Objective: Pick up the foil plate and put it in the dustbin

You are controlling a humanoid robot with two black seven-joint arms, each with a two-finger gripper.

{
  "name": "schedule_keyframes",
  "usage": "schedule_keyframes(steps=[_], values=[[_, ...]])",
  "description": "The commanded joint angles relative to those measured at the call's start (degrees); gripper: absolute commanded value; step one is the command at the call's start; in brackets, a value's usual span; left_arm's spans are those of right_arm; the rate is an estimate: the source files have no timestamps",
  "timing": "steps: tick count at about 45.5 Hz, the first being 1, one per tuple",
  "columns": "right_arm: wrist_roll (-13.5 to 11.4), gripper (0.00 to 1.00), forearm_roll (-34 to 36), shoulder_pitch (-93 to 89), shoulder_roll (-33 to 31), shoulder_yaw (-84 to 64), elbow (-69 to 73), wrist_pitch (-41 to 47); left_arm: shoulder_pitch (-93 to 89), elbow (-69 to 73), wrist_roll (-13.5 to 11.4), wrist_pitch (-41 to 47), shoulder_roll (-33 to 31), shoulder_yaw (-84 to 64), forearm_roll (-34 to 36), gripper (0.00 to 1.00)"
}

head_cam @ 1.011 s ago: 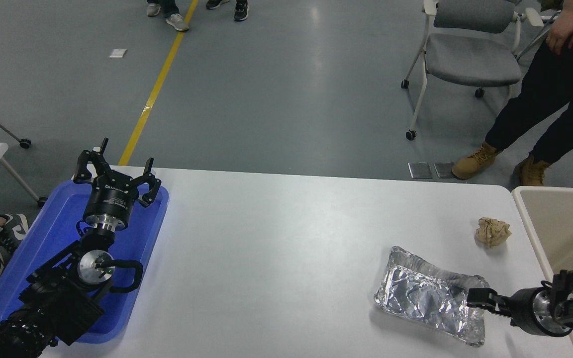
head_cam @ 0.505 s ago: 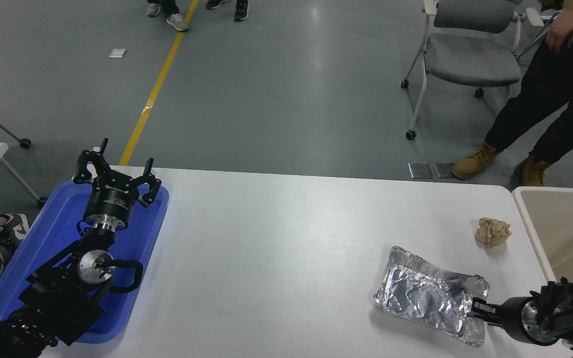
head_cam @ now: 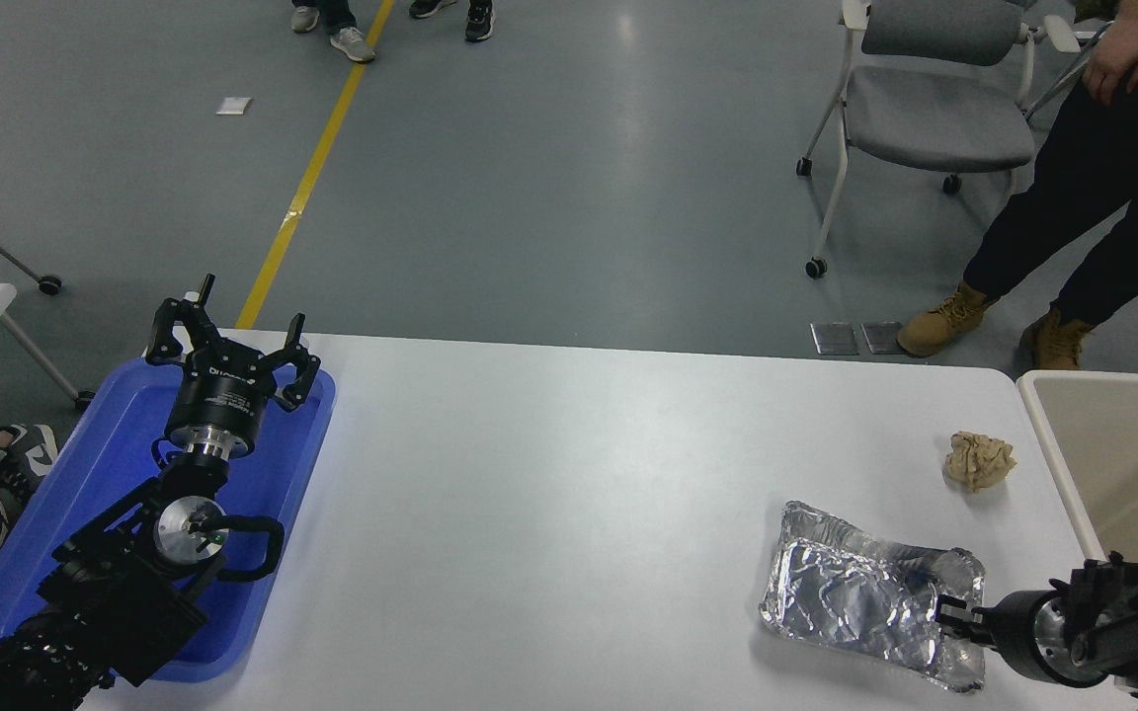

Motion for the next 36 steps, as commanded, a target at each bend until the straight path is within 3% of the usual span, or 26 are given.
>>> schedule_keyframes(steps=[1, 15, 36], values=[[0.1, 0.00, 0.0, 6.9, -1.0, -3.5, 2.0, 0.8, 0.0, 0.0, 0.0, 0.0, 0.0, 0.0, 0.0, 1.00], [0.1, 0.00, 0.0, 26.8, -0.9, -10.6, 11.1, 6.7, 0.0, 0.0, 0.0, 0.0, 0.0, 0.0, 0.0, 1.00], [0.0, 0.00, -1.4, 53.5, 0.3, -19.3, 13.8, 27.0, 0.0, 0.0, 0.0, 0.0, 0.0, 0.0, 0.0, 1.00]])
